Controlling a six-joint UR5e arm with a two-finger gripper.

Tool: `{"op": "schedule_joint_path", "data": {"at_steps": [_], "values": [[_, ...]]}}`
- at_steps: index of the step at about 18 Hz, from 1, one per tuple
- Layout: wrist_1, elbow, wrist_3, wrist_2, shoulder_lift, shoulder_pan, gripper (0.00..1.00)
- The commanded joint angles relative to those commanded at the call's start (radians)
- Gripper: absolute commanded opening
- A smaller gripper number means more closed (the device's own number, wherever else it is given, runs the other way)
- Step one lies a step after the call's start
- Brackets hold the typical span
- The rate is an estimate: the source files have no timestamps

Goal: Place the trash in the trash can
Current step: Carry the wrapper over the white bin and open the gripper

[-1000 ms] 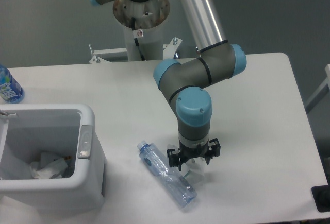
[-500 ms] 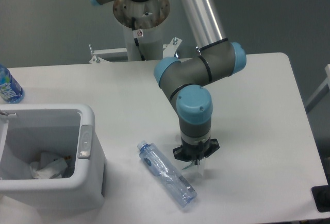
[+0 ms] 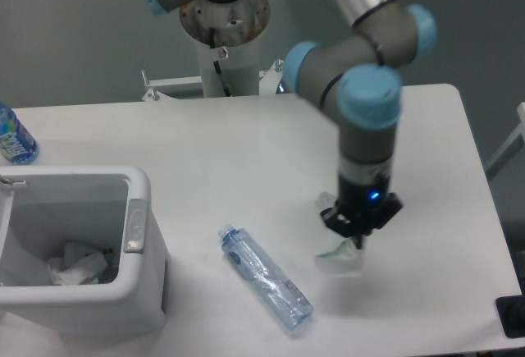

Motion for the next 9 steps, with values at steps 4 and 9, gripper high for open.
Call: {"op": "schedule_joint_path", "data": {"at_steps": [4,9], "values": [[0.000,0.037,-0.131,-0.034,0.026,-0.004,0.00],[0.000,0.042,-0.224,-0.069,0.077,-0.075,0.00]]}}
